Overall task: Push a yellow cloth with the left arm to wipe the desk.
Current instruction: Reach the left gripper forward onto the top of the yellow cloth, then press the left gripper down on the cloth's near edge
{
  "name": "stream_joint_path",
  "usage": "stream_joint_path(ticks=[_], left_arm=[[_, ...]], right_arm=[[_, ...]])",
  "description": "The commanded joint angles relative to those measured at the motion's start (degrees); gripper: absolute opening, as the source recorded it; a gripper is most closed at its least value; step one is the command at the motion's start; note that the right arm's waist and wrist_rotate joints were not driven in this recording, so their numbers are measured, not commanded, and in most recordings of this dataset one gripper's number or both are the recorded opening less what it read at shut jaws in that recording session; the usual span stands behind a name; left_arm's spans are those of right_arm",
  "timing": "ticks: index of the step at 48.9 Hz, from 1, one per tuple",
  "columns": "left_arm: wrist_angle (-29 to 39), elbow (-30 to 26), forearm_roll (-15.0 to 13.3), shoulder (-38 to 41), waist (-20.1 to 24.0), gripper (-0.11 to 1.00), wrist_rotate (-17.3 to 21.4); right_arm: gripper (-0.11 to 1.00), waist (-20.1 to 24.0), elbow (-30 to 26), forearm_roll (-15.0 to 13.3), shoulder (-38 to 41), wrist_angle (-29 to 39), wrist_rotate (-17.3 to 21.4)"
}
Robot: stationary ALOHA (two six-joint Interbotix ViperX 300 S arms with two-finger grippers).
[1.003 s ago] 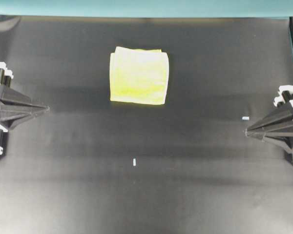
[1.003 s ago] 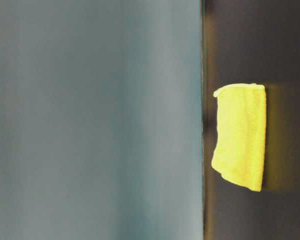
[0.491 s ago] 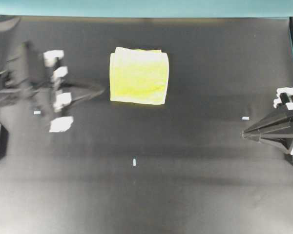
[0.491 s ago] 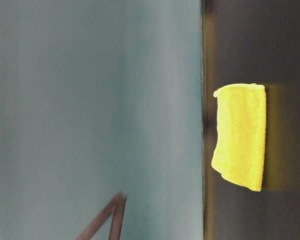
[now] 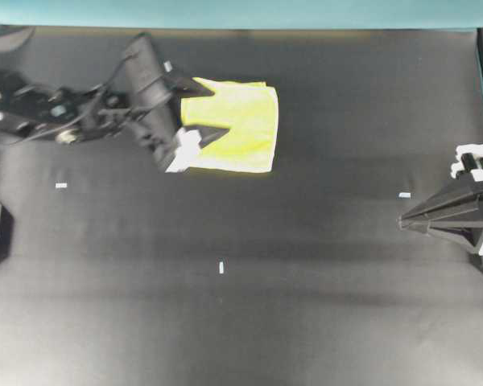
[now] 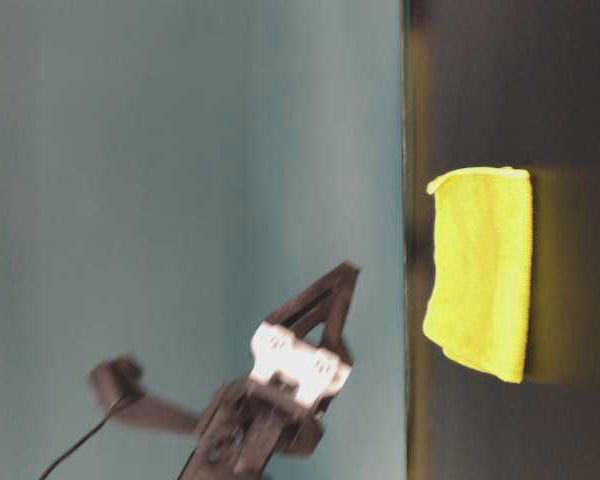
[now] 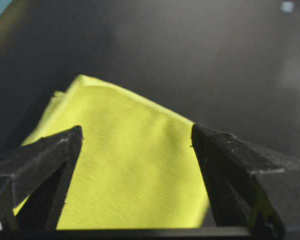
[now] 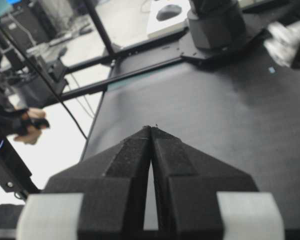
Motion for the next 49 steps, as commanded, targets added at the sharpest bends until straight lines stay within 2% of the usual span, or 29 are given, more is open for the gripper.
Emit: stream_joint_path(ticks=[1,10,28,40,49], left_arm=[[-0.35,-3.34,0.18,3.60,0.97,0.85,-0.09],[0.53,-6.15,0.18,9.84,2.20,0.85,0.53],[0.09,-6.42,0.18,15.91,3.60,0.85,0.09],[0.09,-3.96,0.26,15.73,2.99,0.85,-0.09],[-1.76,-0.09,0.26,13.97,1.23,0.85,-0.09]], right_arm=[[-0.01,0.00,-0.62,0.09,0.26,-0.26,0.00],[-0.01,0.00,-0.53,0.09,0.26,-0.09,0.09],[-0.01,0.00,-0.35,0.09,0.26,-0.09,0.09],[-0.01,-0.09,-0.18,0.09,0.26,0.00,0.09],[-0.01,-0.09,-0.26,0.09,0.26,0.00,0.00]])
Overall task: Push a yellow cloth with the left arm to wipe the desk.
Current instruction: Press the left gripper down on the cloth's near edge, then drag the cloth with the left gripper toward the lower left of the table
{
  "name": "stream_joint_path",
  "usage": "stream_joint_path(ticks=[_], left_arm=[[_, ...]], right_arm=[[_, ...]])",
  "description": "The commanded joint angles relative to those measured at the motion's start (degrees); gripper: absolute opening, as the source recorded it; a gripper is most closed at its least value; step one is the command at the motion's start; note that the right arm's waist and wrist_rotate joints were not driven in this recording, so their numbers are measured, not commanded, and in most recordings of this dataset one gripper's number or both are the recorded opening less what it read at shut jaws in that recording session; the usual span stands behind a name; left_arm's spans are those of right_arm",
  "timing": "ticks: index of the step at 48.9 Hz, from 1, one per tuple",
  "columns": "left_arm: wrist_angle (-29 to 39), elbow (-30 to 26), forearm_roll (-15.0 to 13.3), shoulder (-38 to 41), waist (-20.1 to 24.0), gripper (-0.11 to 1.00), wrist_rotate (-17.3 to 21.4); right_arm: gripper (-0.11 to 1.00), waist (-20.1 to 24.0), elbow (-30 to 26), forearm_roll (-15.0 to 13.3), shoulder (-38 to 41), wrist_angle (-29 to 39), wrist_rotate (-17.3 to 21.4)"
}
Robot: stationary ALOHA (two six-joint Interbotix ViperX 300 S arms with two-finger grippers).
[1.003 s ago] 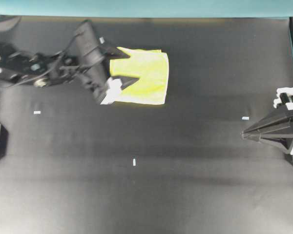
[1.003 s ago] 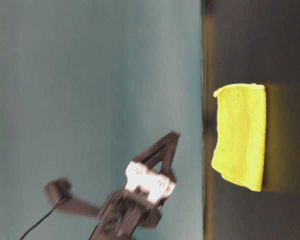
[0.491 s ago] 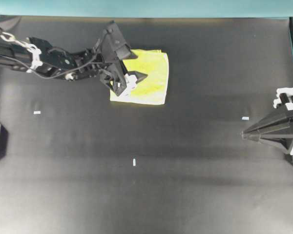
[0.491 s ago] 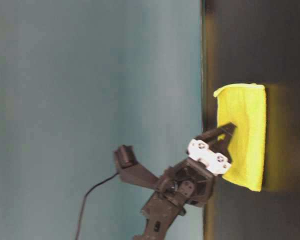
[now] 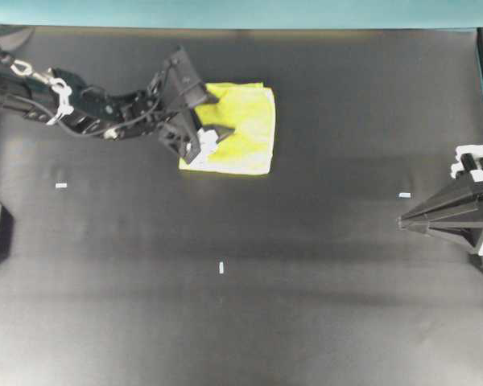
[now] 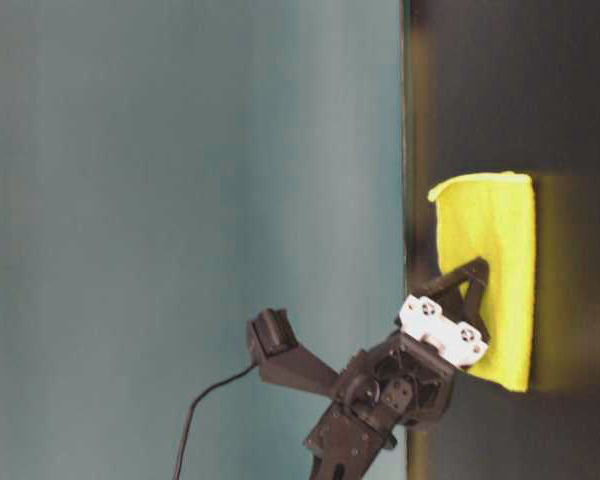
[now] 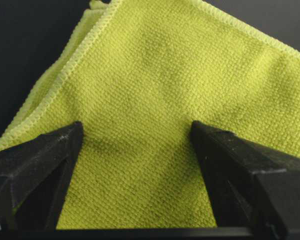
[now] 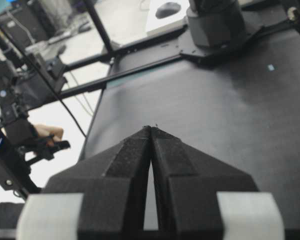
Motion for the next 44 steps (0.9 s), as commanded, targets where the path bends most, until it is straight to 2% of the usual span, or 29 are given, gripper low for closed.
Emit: stream_joint_path(ticks=[1,12,21,28,44], left_arm=[[-1.32,2.29,0.18,-1.41,-1.58,0.85,-0.09],[-4.66,8.53,0.09,-5.45,-5.36,0.85,-0.18],[-4.92,13.10,0.18,-8.96,-10.72,0.85,-0.35],[-4.92,15.82,0.18,-11.25,-14.77,0.85,-2.11],[-4.48,20.83,0.09,-13.01,-23.64,0.85,-3.69]], right_arm=[[-0.01,0.00,-0.44,0.00,0.18,-0.26,0.00],[-0.01,0.00,-0.35,0.00,0.18,-0.26,0.00],[-0.01,0.00,-0.44,0.00,0.18,-0.26,0.00],[-0.01,0.00,-0.35,0.00,0.26,-0.26,0.00],[-0.01,0.00,-0.35,0.00,0.18,-0.18,0.09]])
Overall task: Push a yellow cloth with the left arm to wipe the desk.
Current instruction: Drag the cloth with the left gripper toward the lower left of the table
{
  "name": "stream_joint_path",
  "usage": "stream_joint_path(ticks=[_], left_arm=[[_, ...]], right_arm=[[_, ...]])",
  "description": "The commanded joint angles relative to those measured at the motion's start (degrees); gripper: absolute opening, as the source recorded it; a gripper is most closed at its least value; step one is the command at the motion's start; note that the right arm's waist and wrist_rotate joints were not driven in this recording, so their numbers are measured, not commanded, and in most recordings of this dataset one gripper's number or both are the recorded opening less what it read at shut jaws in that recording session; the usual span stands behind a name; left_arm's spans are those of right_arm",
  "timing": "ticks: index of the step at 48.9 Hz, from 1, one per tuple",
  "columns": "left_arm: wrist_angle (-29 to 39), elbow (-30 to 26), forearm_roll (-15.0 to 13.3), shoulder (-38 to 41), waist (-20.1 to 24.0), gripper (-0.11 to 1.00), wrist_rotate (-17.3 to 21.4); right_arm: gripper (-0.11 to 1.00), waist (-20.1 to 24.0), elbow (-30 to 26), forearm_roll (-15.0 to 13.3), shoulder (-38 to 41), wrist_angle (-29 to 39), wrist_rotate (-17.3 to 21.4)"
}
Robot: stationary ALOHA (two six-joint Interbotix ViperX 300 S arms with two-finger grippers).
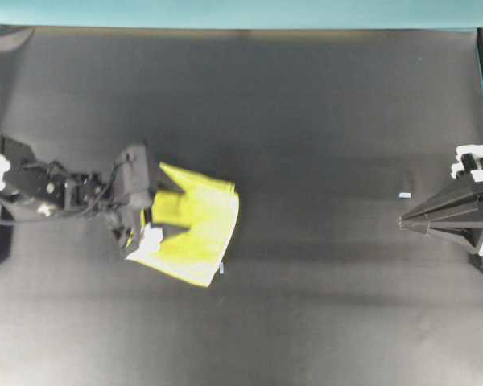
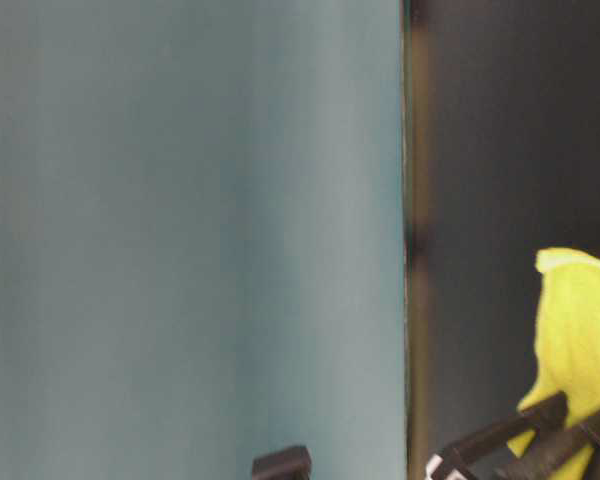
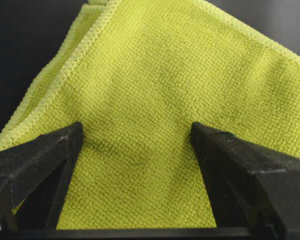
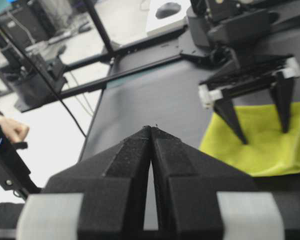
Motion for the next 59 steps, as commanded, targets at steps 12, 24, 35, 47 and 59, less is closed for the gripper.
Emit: stream_joint_path(ticks=[12,24,35,47,59], left_arm=[[0.35,2.37,0.26,-1.23,-11.43,0.85,-2.11],[1.32,2.37,0.18,-2.90,-17.67,0.84,-2.46],[1.32,2.81,0.18,-3.96,-23.20,0.84,-2.46],[1.32,2.64,0.26,-3.96,-26.54,0.84,-2.55],[1.32,2.37,0.18,-3.87,-26.54,0.84,-2.46]], right_arm=[[-0.01,0.00,-0.35,0.00,0.26,-0.09,-0.09],[-0.01,0.00,-0.35,0.00,0.26,0.00,0.00],[-0.01,0.00,-0.44,0.00,0.26,-0.35,-0.09],[-0.01,0.00,-0.53,0.09,-0.62,-0.44,-0.09],[-0.01,0.00,-0.44,0.00,-0.97,0.00,-0.09]])
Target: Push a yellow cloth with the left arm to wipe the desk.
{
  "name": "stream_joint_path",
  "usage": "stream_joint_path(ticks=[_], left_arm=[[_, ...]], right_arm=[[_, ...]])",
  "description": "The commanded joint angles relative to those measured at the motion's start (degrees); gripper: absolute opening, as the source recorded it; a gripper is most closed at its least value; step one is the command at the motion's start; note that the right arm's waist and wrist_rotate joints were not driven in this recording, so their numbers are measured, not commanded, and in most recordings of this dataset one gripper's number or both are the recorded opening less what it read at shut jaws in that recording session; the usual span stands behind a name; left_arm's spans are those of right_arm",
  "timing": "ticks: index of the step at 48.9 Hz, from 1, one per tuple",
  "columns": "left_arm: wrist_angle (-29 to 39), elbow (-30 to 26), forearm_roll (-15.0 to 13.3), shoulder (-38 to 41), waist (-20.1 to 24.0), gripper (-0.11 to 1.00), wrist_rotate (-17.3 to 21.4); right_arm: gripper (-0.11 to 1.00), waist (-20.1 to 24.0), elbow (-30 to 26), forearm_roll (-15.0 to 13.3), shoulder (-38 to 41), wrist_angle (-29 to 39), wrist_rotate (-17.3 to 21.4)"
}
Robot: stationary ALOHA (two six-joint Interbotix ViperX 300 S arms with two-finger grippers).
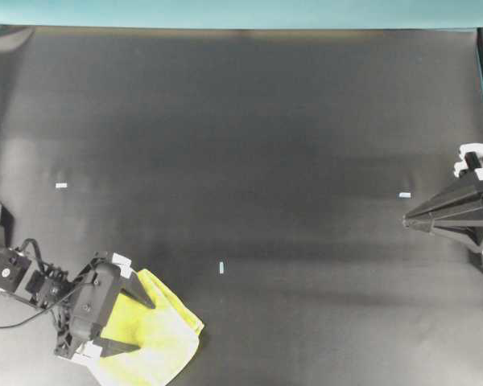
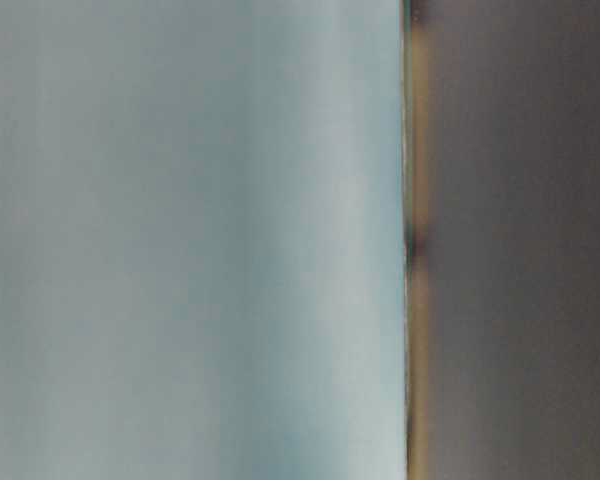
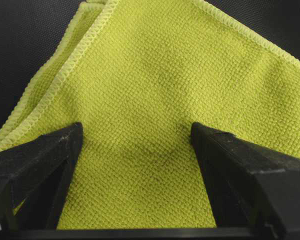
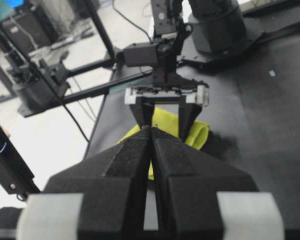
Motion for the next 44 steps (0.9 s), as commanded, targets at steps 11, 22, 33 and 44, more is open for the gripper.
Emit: stream_joint_path(ticks=[11,22,33,44], left_arm=[[-0.18,-1.32,0.18,-4.22,-0.18,0.84,0.70],[3.52,-0.88,0.18,-11.87,-0.09,0.84,2.11],[13.97,-0.62,0.18,-19.78,-0.09,0.84,2.81],[15.64,0.88,0.18,-23.38,-0.09,0.84,2.72]], right_arm=[[-0.01,0.00,-0.18,0.09,0.44,0.35,0.00],[-0.01,0.00,0.00,0.00,0.35,2.64,0.00],[-0.01,0.00,0.18,0.00,0.26,2.90,0.00],[-0.01,-0.09,0.44,0.09,0.26,3.34,0.09]])
